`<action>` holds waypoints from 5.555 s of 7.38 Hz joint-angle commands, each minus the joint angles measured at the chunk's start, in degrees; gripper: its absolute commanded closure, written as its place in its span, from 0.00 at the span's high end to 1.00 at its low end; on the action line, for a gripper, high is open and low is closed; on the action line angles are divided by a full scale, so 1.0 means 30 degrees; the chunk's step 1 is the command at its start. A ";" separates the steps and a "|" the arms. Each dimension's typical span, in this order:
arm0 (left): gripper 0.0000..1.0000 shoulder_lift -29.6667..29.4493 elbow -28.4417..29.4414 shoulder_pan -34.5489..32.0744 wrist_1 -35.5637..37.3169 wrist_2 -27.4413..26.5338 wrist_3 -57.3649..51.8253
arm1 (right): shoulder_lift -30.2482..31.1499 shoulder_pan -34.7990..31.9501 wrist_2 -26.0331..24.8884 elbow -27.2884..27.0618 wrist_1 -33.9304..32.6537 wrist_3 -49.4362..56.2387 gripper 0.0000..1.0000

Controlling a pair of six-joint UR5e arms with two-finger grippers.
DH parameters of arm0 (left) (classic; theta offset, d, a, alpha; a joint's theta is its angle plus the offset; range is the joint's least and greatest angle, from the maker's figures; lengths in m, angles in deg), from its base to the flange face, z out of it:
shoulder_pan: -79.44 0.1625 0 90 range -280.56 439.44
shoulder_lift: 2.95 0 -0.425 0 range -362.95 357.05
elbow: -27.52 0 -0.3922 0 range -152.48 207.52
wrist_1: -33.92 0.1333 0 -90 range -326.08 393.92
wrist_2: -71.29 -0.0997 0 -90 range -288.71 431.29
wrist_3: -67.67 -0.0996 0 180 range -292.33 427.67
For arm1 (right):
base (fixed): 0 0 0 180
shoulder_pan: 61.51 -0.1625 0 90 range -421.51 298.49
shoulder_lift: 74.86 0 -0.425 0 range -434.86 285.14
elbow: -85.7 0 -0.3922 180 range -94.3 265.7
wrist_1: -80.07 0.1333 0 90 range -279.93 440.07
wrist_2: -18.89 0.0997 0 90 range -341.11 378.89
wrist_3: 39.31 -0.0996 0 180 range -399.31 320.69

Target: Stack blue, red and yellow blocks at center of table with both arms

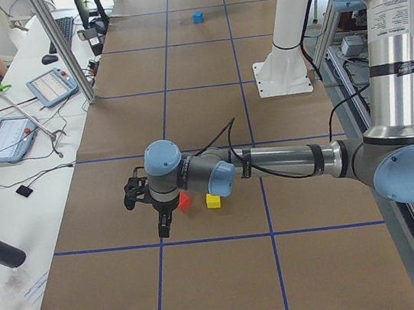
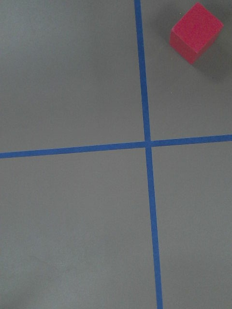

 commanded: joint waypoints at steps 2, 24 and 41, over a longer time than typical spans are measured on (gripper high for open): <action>1.00 -0.0004 -0.0088 0.0016 0.1060 0.1270 0.0000 | 0.0013 0.0003 -0.0073 0.0204 0.0076 0.0056 1.00; 1.00 0.1315 -0.1172 0.0104 0.0216 0.1418 -0.0029 | 0.4606 0.5621 -0.1005 -0.0943 0.8171 -0.7063 1.00; 1.00 0.1666 -0.1201 0.0133 -0.0370 0.1418 -0.0058 | 0.0907 0.8675 -0.1774 0.0676 0.8341 -1.5569 0.00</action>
